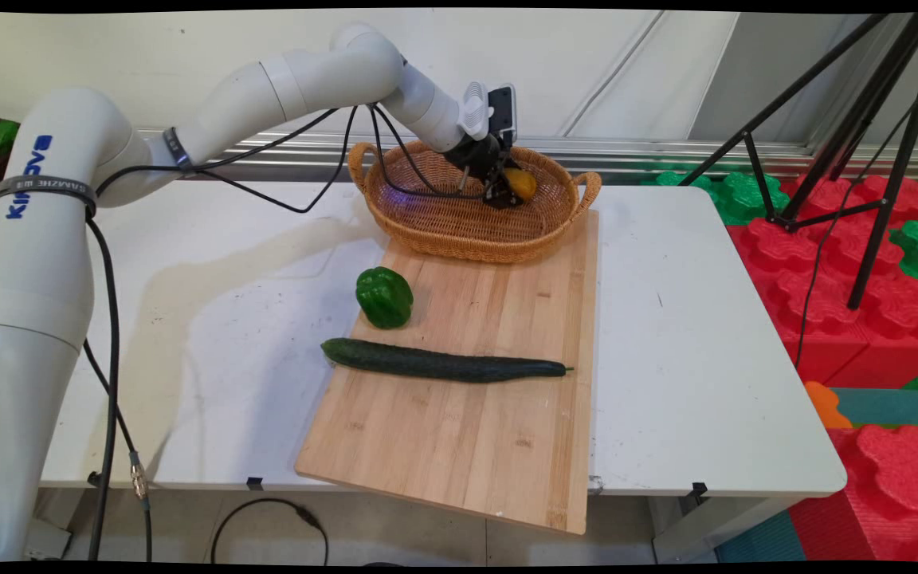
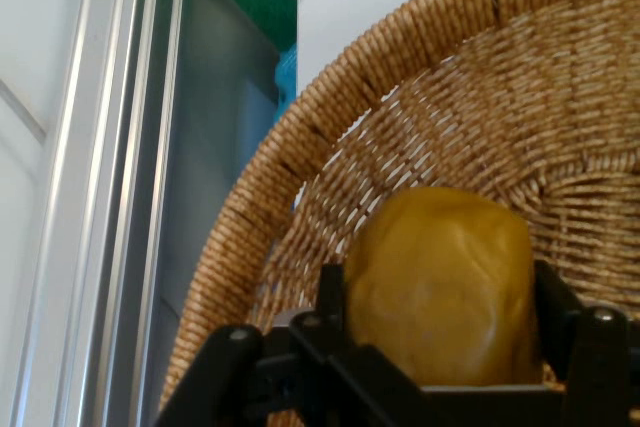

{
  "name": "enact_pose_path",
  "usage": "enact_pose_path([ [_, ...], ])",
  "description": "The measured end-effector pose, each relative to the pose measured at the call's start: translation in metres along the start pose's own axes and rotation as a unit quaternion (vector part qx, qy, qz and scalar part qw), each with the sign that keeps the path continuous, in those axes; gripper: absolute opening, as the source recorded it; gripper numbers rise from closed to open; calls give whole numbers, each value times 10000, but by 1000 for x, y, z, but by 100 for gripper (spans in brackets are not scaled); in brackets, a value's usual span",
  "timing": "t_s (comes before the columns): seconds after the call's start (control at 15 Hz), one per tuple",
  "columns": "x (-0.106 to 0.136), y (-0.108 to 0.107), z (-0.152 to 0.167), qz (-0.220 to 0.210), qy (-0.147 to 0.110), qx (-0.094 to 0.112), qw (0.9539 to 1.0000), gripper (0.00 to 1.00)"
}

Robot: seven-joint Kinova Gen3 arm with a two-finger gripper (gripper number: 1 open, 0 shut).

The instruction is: Place the picked object on the cutting board

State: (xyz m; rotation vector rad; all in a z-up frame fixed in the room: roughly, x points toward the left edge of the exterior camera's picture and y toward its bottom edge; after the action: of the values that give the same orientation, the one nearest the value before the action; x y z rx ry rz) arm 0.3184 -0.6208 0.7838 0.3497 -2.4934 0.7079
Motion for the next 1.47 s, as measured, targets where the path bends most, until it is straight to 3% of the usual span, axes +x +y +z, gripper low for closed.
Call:
enact_pose_path([
  [0.73, 4, -1, -22, 68, 163, -58, 9998, 0],
  [1.2, -1, 2, -75, 82, 302, -129, 9994, 0],
  [1.47, -7, 11, -121, 0, 408, -180, 9990, 0],
])
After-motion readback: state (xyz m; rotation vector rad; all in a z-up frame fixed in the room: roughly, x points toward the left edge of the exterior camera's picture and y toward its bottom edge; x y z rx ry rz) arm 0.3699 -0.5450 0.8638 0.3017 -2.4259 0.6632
